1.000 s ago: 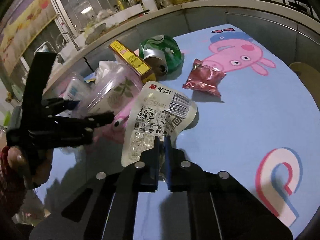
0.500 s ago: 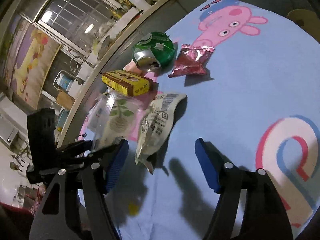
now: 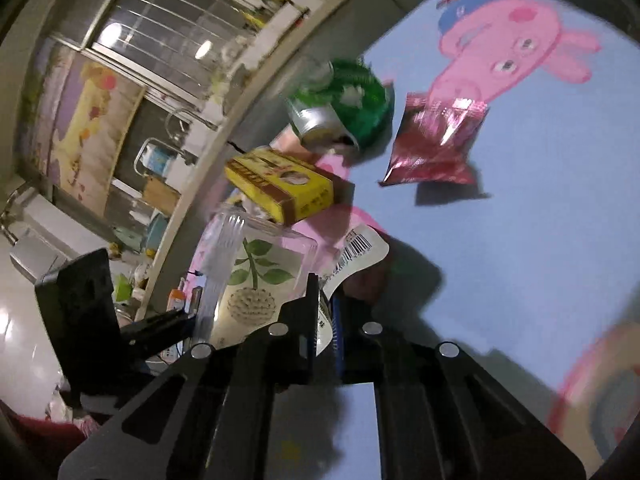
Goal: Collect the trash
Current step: 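Carry the bottle to the beige bin and open the left gripper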
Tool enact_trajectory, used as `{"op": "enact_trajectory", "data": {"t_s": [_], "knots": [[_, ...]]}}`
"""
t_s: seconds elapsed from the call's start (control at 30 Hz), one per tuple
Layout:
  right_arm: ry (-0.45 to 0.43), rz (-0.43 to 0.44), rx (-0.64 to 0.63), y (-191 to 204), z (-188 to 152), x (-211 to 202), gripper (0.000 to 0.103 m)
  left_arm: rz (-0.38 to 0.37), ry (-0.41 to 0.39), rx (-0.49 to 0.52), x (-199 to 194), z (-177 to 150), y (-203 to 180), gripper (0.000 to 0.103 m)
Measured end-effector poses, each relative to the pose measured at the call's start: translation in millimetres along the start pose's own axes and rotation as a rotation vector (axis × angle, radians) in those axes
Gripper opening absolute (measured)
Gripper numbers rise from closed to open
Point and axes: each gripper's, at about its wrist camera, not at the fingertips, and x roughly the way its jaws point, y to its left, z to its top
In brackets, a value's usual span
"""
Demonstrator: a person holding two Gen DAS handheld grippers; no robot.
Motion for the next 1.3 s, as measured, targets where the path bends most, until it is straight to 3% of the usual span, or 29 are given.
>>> {"op": "enact_trajectory", "data": {"t_s": [0.2,0.4,0.5,0.57,0.67,0.7,0.77,0.8,0.9,1.13,1.3], "knots": [[-0.157,0.000,0.025,-21.2,-5.3,-83.2,0.006,-0.095,0.000,0.117,-3.3,28.4,-51.4,0.062],[-0.459,-0.195,0.101,-77.0,12.3,-190.8,0.006,-0.193,-0.017,0.276,26.0,113.4,-136.3,0.063],[-0.575,-0.327,0.176,-112.4,24.1,-234.0,0.006,-0.262,0.024,0.299,63.2,169.1,-178.5,0.063],[-0.604,-0.434,0.215,-136.4,33.1,-252.3,0.006,-0.270,0.059,0.301,89.7,194.3,-201.2,0.063],[-0.581,-0.527,0.238,-161.1,42.5,-257.7,0.006,-0.249,0.131,0.311,134.4,218.7,-229.6,0.064],[-0.567,-0.547,0.236,-164.6,45.6,-254.6,0.007,-0.221,0.151,0.315,151.8,225.2,-238.9,0.075],[-0.526,-0.571,0.232,-173.5,49.8,-245.9,0.009,-0.183,0.156,0.315,166.0,227.0,-245.6,0.091],[-0.509,-0.574,0.235,-178.8,51.2,-243.4,0.014,-0.165,0.156,0.314,173.2,228.0,-249.0,0.091],[-0.512,-0.583,0.258,-186.3,53.7,-237.4,0.058,-0.149,0.151,0.305,179.4,230.1,-251.0,0.091],[-0.628,-0.557,0.225,-155.6,42.8,-245.6,0.058,-0.153,-0.006,0.236,118.7,225.3,-222.6,0.091],[-0.708,-0.547,0.094,-97.9,46.0,-253.1,0.058,-0.240,-0.124,0.128,61.8,204.3,-176.1,0.091]]}}
